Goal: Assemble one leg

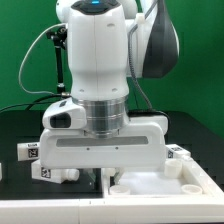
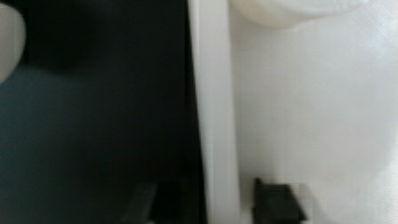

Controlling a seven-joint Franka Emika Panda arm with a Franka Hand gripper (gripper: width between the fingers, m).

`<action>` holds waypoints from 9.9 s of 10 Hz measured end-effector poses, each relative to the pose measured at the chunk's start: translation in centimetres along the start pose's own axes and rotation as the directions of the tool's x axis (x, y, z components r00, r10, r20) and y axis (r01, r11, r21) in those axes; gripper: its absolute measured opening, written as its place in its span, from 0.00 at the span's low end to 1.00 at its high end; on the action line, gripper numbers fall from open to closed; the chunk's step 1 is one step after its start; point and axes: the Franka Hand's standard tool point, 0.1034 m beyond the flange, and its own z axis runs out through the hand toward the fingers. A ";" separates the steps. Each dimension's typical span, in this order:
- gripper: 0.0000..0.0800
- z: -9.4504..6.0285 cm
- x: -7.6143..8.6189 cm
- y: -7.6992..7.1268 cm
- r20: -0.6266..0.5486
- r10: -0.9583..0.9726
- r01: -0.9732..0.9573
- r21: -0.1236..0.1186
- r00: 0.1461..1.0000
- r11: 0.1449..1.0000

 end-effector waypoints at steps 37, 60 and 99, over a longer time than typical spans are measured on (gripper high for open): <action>0.81 -2.9 -16.6 18.8 0.617 0.701 -0.920 0.107 0.359 0.377; 0.36 -6.8 -10.2 9.8 0.356 0.828 -0.902 0.171 0.432 0.397; 0.36 -7.6 2.9 -15.1 -0.590 0.194 -0.287 -0.068 0.784 0.955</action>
Offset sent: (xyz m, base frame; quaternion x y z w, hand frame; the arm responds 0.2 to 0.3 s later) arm -0.0415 -0.0267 0.0665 0.0194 -0.0673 0.0370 0.9969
